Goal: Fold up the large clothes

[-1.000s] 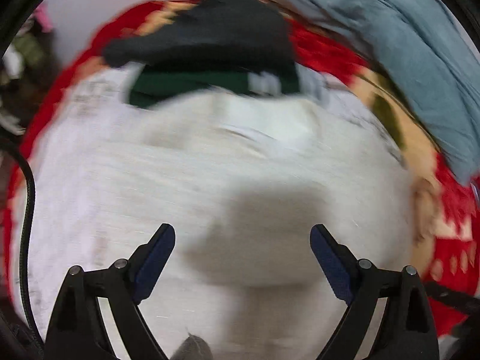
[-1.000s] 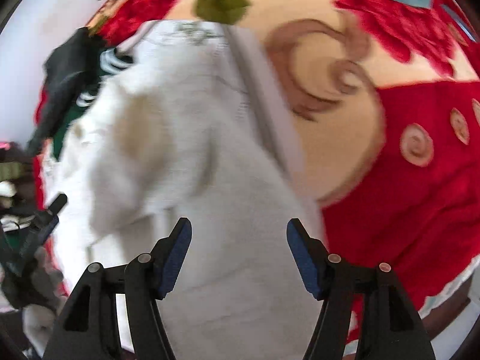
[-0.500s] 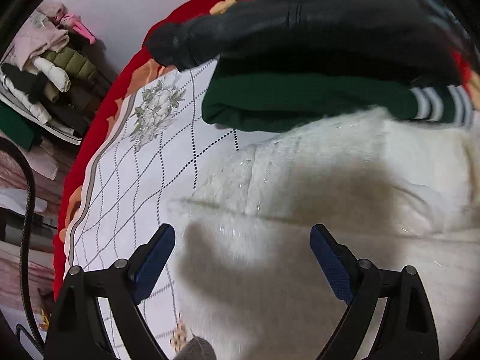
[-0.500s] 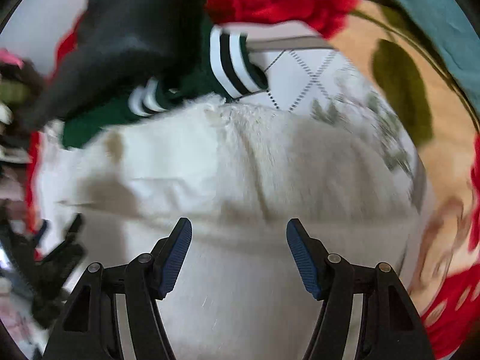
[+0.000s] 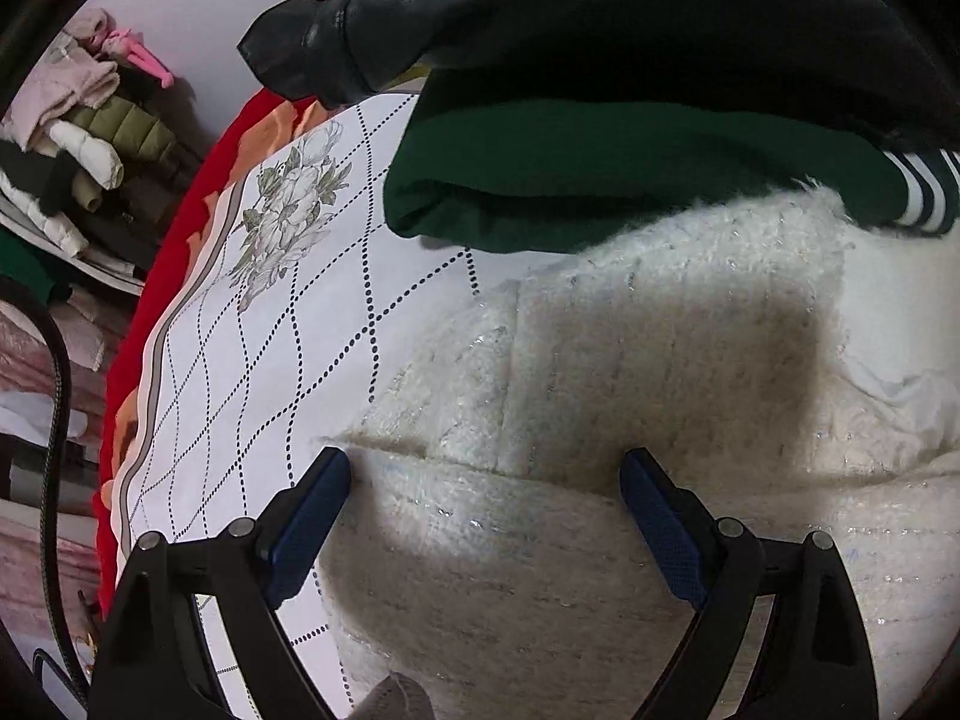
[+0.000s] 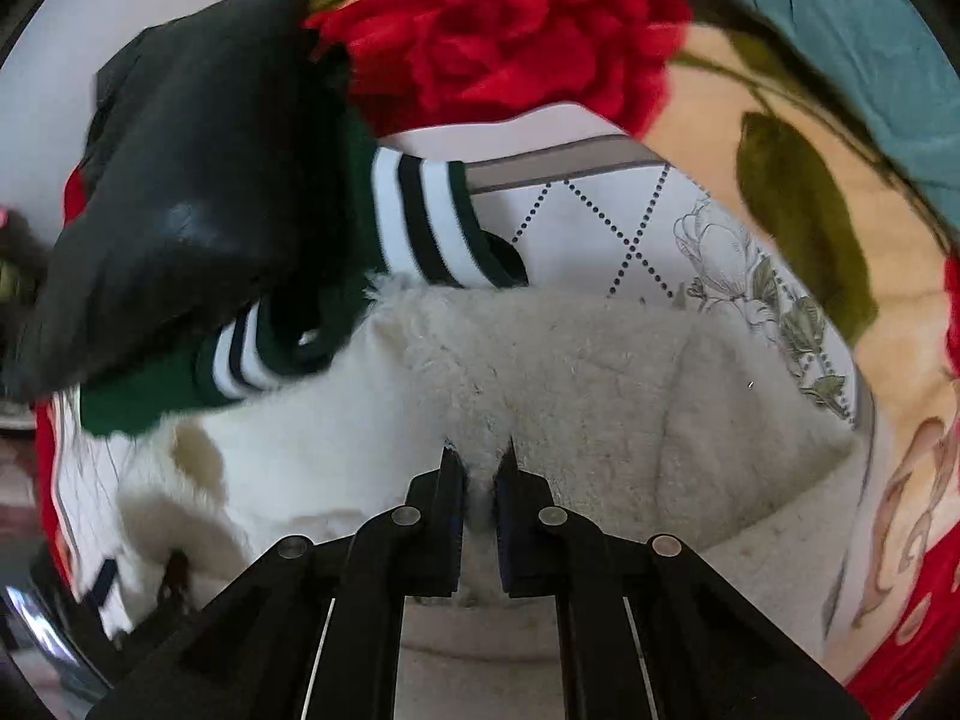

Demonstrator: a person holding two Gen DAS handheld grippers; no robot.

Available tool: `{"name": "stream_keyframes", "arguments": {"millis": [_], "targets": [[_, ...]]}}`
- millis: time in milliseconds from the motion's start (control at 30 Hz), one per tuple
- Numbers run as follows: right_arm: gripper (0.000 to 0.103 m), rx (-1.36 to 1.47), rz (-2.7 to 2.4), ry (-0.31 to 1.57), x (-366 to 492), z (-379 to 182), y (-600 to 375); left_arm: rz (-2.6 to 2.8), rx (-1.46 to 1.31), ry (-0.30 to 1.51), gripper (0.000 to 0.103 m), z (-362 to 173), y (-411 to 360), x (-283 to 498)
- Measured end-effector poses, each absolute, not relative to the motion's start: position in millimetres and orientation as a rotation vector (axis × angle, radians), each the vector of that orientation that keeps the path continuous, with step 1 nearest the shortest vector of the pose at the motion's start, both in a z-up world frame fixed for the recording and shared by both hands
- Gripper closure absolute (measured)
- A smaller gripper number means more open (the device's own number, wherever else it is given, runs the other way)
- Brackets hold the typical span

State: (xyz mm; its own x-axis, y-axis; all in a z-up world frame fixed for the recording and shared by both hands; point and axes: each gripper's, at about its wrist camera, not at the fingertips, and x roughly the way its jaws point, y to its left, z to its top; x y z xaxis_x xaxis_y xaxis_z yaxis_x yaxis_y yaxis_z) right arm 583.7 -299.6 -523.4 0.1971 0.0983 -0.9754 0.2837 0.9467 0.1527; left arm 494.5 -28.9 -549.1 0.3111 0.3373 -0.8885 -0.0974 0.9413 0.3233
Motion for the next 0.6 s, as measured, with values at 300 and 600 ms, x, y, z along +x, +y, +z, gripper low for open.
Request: {"name": "stream_keyframes", "arguments": {"millis": [300,600], "targets": [[0.067,0.440,0.112,1.424,547,-477,-306,0.352,0.111,1.144,0.011,-480,3,449],[0.067,0.444,0.377,1.612,571,-524,-226,0.513,0.221,1.244,0.009,-537,17,470]]}}
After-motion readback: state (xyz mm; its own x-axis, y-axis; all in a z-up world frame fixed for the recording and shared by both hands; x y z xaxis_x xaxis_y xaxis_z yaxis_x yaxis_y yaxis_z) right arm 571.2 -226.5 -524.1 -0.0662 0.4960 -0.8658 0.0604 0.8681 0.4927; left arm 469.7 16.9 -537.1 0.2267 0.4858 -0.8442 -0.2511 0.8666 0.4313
